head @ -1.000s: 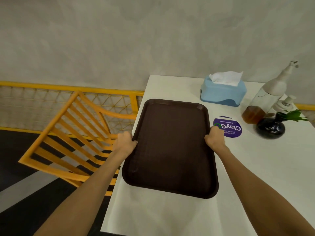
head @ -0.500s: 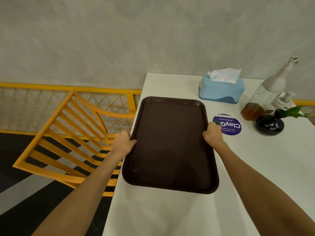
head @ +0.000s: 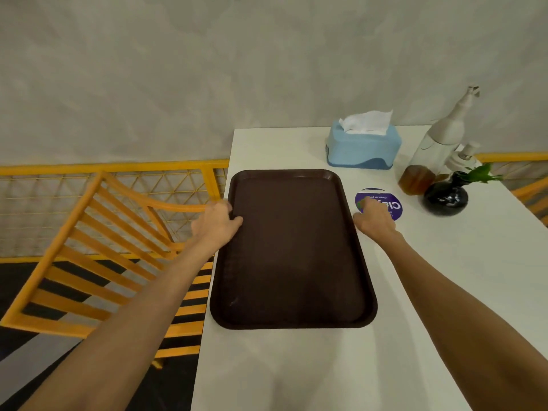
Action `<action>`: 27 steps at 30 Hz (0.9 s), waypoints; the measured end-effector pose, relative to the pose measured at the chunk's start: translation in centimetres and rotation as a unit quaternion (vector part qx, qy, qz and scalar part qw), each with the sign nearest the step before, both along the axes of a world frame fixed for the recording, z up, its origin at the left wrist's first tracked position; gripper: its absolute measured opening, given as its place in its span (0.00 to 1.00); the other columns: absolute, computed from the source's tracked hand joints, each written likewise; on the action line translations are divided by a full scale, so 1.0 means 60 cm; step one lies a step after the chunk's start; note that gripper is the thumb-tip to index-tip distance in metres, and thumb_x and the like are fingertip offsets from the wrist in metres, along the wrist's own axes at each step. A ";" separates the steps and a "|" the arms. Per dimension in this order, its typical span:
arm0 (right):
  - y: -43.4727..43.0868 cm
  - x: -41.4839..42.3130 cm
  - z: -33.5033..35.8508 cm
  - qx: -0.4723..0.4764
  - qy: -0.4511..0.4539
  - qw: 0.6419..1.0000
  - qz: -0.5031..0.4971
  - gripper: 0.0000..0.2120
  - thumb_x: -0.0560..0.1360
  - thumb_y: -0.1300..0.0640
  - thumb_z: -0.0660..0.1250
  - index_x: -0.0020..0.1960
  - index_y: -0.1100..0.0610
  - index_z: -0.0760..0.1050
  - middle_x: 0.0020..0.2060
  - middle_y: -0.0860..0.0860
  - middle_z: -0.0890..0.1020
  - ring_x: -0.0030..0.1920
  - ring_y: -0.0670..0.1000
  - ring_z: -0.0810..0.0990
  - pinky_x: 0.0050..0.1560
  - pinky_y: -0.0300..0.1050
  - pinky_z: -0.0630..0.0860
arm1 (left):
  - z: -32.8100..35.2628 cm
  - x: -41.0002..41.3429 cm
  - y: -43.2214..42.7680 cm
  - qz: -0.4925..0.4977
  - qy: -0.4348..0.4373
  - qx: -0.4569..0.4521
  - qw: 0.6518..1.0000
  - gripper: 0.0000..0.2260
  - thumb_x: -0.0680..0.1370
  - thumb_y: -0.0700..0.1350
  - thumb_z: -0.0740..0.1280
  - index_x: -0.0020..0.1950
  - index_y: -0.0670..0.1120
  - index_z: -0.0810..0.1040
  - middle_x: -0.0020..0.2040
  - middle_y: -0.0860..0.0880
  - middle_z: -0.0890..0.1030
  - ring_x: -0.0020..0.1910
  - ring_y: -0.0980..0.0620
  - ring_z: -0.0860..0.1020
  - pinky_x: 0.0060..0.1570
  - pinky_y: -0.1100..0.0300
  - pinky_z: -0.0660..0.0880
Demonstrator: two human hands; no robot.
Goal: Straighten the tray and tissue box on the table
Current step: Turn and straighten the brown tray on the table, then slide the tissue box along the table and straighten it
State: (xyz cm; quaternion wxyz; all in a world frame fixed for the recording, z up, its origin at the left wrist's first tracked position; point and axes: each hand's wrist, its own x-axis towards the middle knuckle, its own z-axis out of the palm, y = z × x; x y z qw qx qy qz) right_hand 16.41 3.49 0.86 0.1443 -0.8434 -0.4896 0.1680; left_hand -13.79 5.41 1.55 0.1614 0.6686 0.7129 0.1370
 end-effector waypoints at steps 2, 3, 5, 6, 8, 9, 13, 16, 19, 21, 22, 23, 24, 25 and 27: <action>0.009 0.020 0.019 0.013 -0.004 1.000 0.000 0.22 0.75 0.62 0.66 0.68 0.63 0.69 0.63 0.61 0.77 0.63 0.61 0.75 0.59 0.54 0.76 | 0.027 0.033 0.025 -0.033 -0.015 0.019 0.999 0.17 0.76 0.51 0.67 0.61 0.45 0.76 0.58 0.45 0.81 0.59 0.43 0.78 0.55 0.47 0.76; 0.015 0.030 0.031 0.024 -0.002 1.000 0.000 0.23 0.75 0.63 0.66 0.68 0.63 0.69 0.64 0.61 0.76 0.63 0.61 0.75 0.59 0.54 0.76 | 0.040 0.052 0.037 -0.049 -0.026 0.026 0.998 0.16 0.76 0.51 0.67 0.61 0.45 0.76 0.58 0.45 0.81 0.59 0.43 0.78 0.55 0.48 0.76; 0.031 0.049 0.053 0.054 0.007 0.999 -0.002 0.22 0.75 0.63 0.65 0.69 0.62 0.69 0.64 0.61 0.76 0.62 0.61 0.76 0.58 0.53 0.76 | 0.062 0.092 0.060 -0.080 -0.052 0.034 0.995 0.15 0.76 0.49 0.67 0.61 0.46 0.76 0.57 0.45 0.81 0.57 0.44 0.78 0.55 0.49 0.76; 0.040 0.059 0.062 0.073 0.012 0.997 -0.001 0.22 0.75 0.62 0.64 0.68 0.62 0.69 0.63 0.61 0.77 0.60 0.61 0.77 0.56 0.52 0.76 | 0.072 0.114 0.073 -0.093 -0.067 0.036 0.993 0.15 0.76 0.49 0.67 0.61 0.46 0.76 0.57 0.46 0.81 0.57 0.45 0.78 0.55 0.49 0.75; 0.062 0.077 0.075 0.113 0.030 0.993 0.005 0.19 0.77 0.62 0.63 0.67 0.63 0.69 0.59 0.62 0.79 0.54 0.59 0.79 0.52 0.48 0.76 | 0.090 0.157 0.097 -0.115 -0.103 0.035 0.987 0.15 0.76 0.48 0.67 0.61 0.45 0.76 0.56 0.46 0.81 0.56 0.46 0.78 0.56 0.50 0.75; 0.074 0.085 0.080 0.128 0.041 0.991 0.007 0.18 0.77 0.62 0.62 0.67 0.64 0.69 0.57 0.62 0.79 0.52 0.58 0.79 0.49 0.46 0.75 | 0.097 0.178 0.111 -0.124 -0.129 0.031 0.983 0.15 0.76 0.48 0.67 0.61 0.45 0.76 0.55 0.47 0.81 0.55 0.47 0.78 0.56 0.51 0.75; 0.138 0.117 0.089 0.166 0.066 0.984 -0.001 0.19 0.78 0.61 0.61 0.68 0.64 0.66 0.60 0.63 0.77 0.59 0.60 0.77 0.51 0.43 0.72 | 0.113 0.263 0.182 -0.119 -0.249 -0.003 0.961 0.14 0.76 0.47 0.68 0.60 0.43 0.78 0.54 0.47 0.79 0.51 0.50 0.77 0.51 0.59 0.72; 0.200 0.140 0.088 0.186 0.086 0.978 -0.028 0.22 0.79 0.60 0.60 0.71 0.64 0.62 0.65 0.63 0.71 0.64 0.61 0.73 0.59 0.48 0.72 | 0.109 0.324 0.243 -0.085 -0.309 -0.015 0.947 0.15 0.76 0.46 0.67 0.62 0.43 0.77 0.58 0.45 0.80 0.55 0.49 0.78 0.52 0.60 0.71; 0.259 0.163 0.079 0.206 0.110 0.970 -0.071 0.24 0.79 0.60 0.60 0.73 0.64 0.59 0.67 0.64 0.68 0.66 0.64 0.70 0.65 0.54 0.70 | 0.095 0.378 0.294 -0.051 -0.331 -0.028 0.942 0.20 0.77 0.48 0.66 0.68 0.44 0.72 0.65 0.45 0.76 0.58 0.50 0.74 0.54 0.60 0.68; 0.293 0.176 0.069 0.207 0.114 0.967 -0.098 0.26 0.78 0.60 0.60 0.73 0.64 0.57 0.68 0.64 0.66 0.67 0.64 0.68 0.68 0.56 0.67 | 0.082 0.407 0.324 -0.032 -0.346 -0.049 0.936 0.24 0.78 0.50 0.65 0.72 0.44 0.67 0.70 0.44 0.73 0.65 0.46 0.73 0.56 0.59 0.68; 0.308 0.182 0.063 0.205 0.114 0.966 -0.108 0.27 0.78 0.59 0.60 0.74 0.64 0.56 0.69 0.64 0.65 0.68 0.64 0.67 0.70 0.57 0.67 | 0.074 0.419 0.337 -0.022 -0.353 -0.060 0.933 0.26 0.78 0.51 0.64 0.74 0.44 0.65 0.72 0.44 0.71 0.67 0.45 0.72 0.57 0.58 0.67; 0.320 0.188 0.057 0.199 0.113 0.966 -0.119 0.27 0.78 0.58 0.60 0.74 0.64 0.55 0.69 0.64 0.65 0.69 0.64 0.66 0.70 0.58 0.66 | 0.067 0.429 0.348 -0.012 -0.357 -0.070 0.932 0.28 0.78 0.52 0.64 0.75 0.44 0.63 0.73 0.43 0.69 0.69 0.45 0.70 0.59 0.57 0.67; 0.331 0.193 0.050 0.190 0.112 0.967 -0.131 0.28 0.78 0.57 0.60 0.74 0.63 0.55 0.70 0.64 0.65 0.70 0.64 0.65 0.71 0.58 0.65 | 0.060 0.438 0.357 -0.003 -0.358 -0.078 0.930 0.29 0.78 0.52 0.64 0.76 0.44 0.61 0.74 0.43 0.67 0.70 0.44 0.69 0.61 0.56 0.67; 0.340 0.198 0.043 0.177 0.116 0.967 -0.144 0.29 0.78 0.56 0.60 0.74 0.63 0.54 0.70 0.64 0.64 0.70 0.64 0.64 0.71 0.59 0.64 | 0.053 0.446 0.365 0.004 -0.359 -0.088 0.929 0.30 0.78 0.53 0.64 0.76 0.44 0.60 0.75 0.43 0.66 0.71 0.44 0.68 0.62 0.56 0.67; 0.354 0.205 0.031 0.157 0.142 0.962 -0.172 0.30 0.77 0.55 0.60 0.74 0.64 0.54 0.70 0.64 0.64 0.71 0.65 0.63 0.72 0.60 0.62 | 0.038 0.460 0.376 0.010 -0.365 -0.118 0.923 0.32 0.78 0.53 0.63 0.77 0.43 0.57 0.76 0.43 0.64 0.72 0.44 0.67 0.58 0.57 0.66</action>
